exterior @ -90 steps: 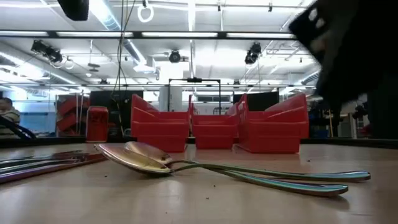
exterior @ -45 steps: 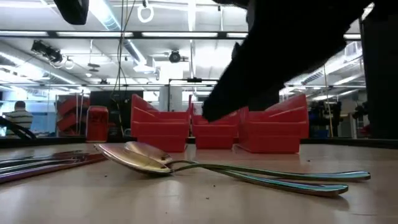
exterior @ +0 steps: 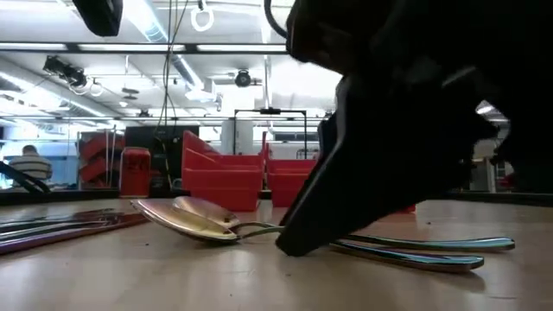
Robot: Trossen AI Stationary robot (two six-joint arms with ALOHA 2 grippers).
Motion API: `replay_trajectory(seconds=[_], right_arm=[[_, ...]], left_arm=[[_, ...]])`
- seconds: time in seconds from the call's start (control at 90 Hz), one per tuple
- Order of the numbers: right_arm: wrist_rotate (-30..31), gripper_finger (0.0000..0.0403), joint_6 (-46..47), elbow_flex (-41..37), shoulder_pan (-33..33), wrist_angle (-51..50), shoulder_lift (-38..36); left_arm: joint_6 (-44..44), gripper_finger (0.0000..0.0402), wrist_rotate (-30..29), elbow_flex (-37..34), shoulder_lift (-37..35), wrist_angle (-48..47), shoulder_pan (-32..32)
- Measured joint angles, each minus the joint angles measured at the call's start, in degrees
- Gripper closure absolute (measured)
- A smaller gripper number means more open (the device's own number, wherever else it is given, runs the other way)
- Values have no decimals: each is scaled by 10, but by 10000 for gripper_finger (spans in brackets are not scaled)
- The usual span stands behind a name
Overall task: Sort silverware
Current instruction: Put the iridescent spoon into the left orange bin
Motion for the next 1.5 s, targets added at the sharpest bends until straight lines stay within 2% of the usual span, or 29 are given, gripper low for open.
replay_trajectory(seconds=[0.2,0.356,0.511,0.611,0.756,1.156,1.5], right_arm=[[-2,259,9,1,-6,-14,1],[-44,289,12,-1,-7,7,0],[-49,315,32,-1,-6,9,1],[-49,344,74,-1,-9,4,1],[-54,392,81,-1,-12,6,0],[-22,403,70,-4,8,18,-32],[74,403,19,-3,20,26,-123]], left_arm=[[0,341,4,0,0,-2,0],[0,341,5,0,0,-1,0],[0,341,5,0,0,-1,0],[0,341,5,0,0,-1,0],[-1,341,5,0,0,-1,0],[3,341,20,0,0,2,-4],[46,341,20,0,-2,38,-4]])
